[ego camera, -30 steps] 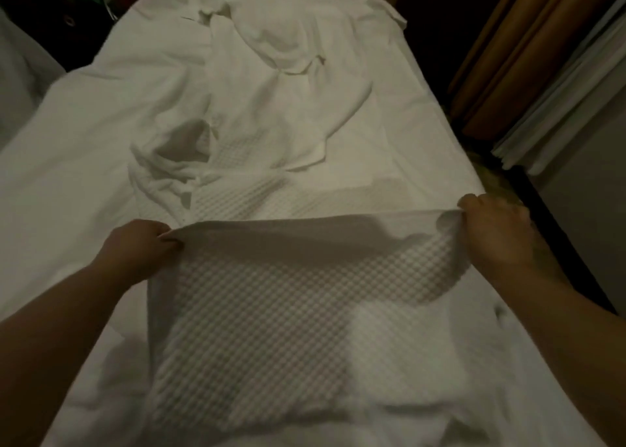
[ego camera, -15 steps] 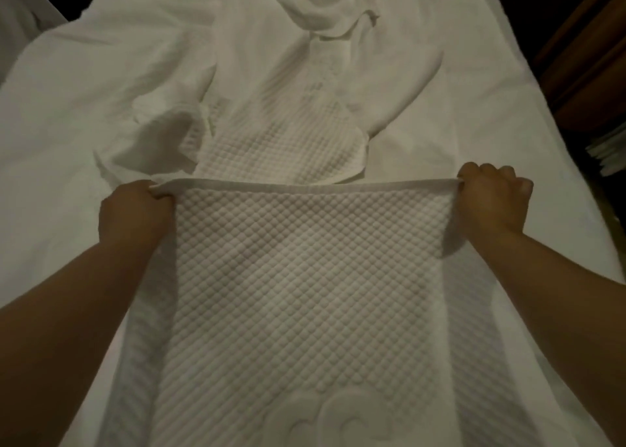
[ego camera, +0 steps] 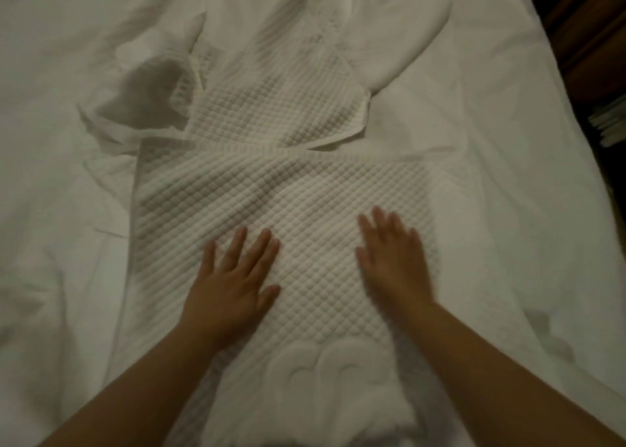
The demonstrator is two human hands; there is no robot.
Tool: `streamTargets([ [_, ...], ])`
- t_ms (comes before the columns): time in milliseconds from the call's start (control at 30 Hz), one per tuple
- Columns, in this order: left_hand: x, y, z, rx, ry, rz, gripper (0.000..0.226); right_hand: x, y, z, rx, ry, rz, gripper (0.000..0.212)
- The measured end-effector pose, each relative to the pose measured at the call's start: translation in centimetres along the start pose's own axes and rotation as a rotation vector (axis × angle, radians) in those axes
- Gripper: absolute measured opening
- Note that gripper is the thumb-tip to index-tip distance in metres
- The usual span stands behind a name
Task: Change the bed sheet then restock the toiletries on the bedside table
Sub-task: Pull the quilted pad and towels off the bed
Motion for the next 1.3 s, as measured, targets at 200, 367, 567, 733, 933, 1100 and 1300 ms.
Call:
streamTargets([
  [200, 1.9, 8.3, 5.2, -0.256, 0.121, 0.179, 0.073, 0.4, 7.5, -7.2, 0.367, 0.059, 0.084, 0.056],
  [367, 1.2, 11.9, 5.3, -0.429, 0.201, 0.246, 0.068, 0.3, 11.6, -7.0, 0.511, 0.084, 0.066, 0.056],
  [567, 0.9, 10.6, -7.8, -0.047, 0.229, 0.152, 0.084, -1.5, 15.4, -8.1, 0.583, 0.036, 0.038, 0.057],
  [733, -3.4, 9.2, -22.6, 0.232, 0.38, 0.112, 0.068, -3.7, 15.2, -12.2, 0.671, -0.413, 0.097, 0.065],
  [933, -5.7, 7.0, -30.2, 0.229, 0.469, 0.12, 0.075, -5.1, 12.3, -13.6, 0.639, -0.798, 0.25, 0.047],
  [1100, -4.5, 4.6, -31.0, 0.13, 0.454, -0.117, 0.068, -3.8, 10.4, -14.1, 0.642, -0.886, 0.3, 0.04],
  [1300, -5.2, 3.4, -31.8, 0.019, 0.451, -0.231, 0.072, -3.6, 8.8, -14.2, 0.669, -1.101, 0.324, 0.009],
])
Point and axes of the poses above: each hand's wrist, its own y-axis away from the middle knuckle, its own x-axis out of the palm, z = x × y, the point moved 6 cm from there along -y, towards the middle knuckle, and after that the axes turned 9 degrees about z, right-handed, at the moved point
